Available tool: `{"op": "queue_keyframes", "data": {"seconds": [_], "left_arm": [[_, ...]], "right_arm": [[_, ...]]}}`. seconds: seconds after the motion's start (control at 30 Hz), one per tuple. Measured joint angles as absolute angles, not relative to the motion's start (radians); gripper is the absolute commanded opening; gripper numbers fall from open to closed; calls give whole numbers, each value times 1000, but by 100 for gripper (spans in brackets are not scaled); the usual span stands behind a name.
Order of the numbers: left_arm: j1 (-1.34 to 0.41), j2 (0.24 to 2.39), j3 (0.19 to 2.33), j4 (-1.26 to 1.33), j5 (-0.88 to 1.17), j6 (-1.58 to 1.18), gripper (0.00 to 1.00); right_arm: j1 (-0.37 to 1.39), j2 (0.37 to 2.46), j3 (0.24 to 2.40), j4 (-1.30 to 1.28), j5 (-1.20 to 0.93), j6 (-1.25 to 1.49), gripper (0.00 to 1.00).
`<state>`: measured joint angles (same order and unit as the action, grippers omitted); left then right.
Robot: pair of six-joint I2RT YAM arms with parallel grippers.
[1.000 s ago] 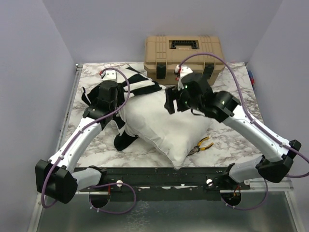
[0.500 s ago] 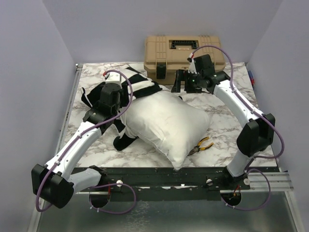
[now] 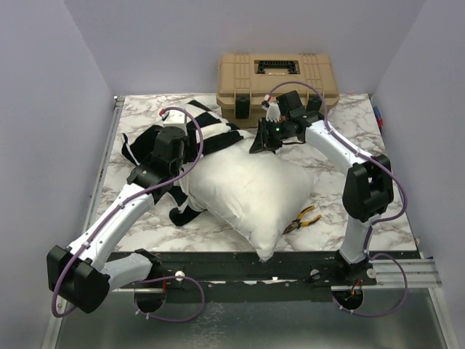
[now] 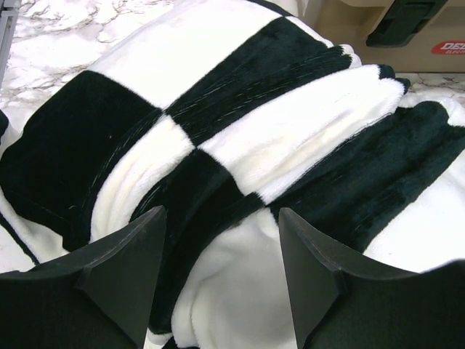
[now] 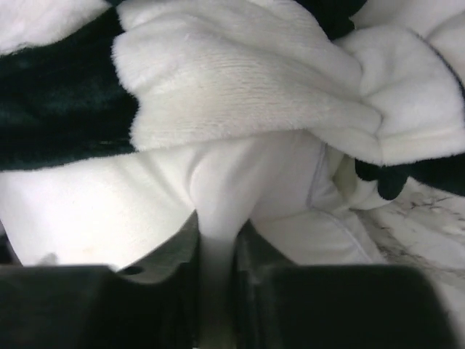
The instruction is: Remove the pillowcase from the pillow
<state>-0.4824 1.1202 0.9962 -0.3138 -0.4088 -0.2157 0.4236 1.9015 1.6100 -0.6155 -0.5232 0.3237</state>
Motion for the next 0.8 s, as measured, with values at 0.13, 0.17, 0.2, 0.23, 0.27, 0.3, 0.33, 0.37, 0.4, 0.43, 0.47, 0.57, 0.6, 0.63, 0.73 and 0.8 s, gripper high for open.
{"op": "queue_keyframes", "data": {"seconds": [0.13, 0.17, 0.2, 0.23, 0.27, 0.3, 0.33, 0.37, 0.4, 0.43, 0.47, 0.57, 0.6, 0.63, 0.73, 0.8], "left_arm": [[-487, 1120, 991, -310, -408, -216, 65], [-487, 1120, 989, -309, -406, -215, 65], [-487, 1120, 989, -308, -403, -215, 65], [-487, 1120, 989, -307, -399, -215, 65], [-487, 1120, 989, -304, -390, -215, 65], [-487, 1120, 989, -302, -385, -213, 66], [-487, 1120, 989, -299, -379, -212, 66], [-487, 1120, 989, -296, -373, -212, 66], [-487, 1120, 989, -294, -366, -212, 66], [-487, 1120, 991, -293, -355, -209, 66], [-487, 1120, 992, -293, -350, -208, 66], [-487, 1120, 1014, -293, -319, -208, 67], [-487, 1120, 1026, -293, -308, -209, 68], [-487, 1120, 1038, -293, -297, -210, 68], [-487, 1121, 1081, -290, -253, -221, 68], [-487, 1128, 1111, -287, -226, -228, 68]], "right_arm": [[437, 1874, 1646, -651, -517, 303, 0], [439, 1869, 1667, -664, -513, 297, 0], [442, 1863, 1692, -678, -506, 293, 0], [447, 1857, 1715, -690, -497, 286, 0], [451, 1851, 1739, -703, -485, 280, 0], [456, 1845, 1764, -714, -474, 272, 0], [465, 1840, 1787, -728, -462, 265, 0], [475, 1836, 1814, -744, -452, 257, 0], [486, 1832, 1838, -758, -440, 248, 0], [497, 1827, 1857, -766, -427, 238, 0], [511, 1819, 1870, -772, -410, 228, 0], [560, 1786, 1879, -789, -341, 192, 0], [578, 1776, 1876, -794, -316, 179, 0], [597, 1763, 1865, -792, -294, 169, 0], [649, 1717, 1796, -778, -231, 146, 0], [676, 1689, 1742, -770, -191, 138, 0]]}}
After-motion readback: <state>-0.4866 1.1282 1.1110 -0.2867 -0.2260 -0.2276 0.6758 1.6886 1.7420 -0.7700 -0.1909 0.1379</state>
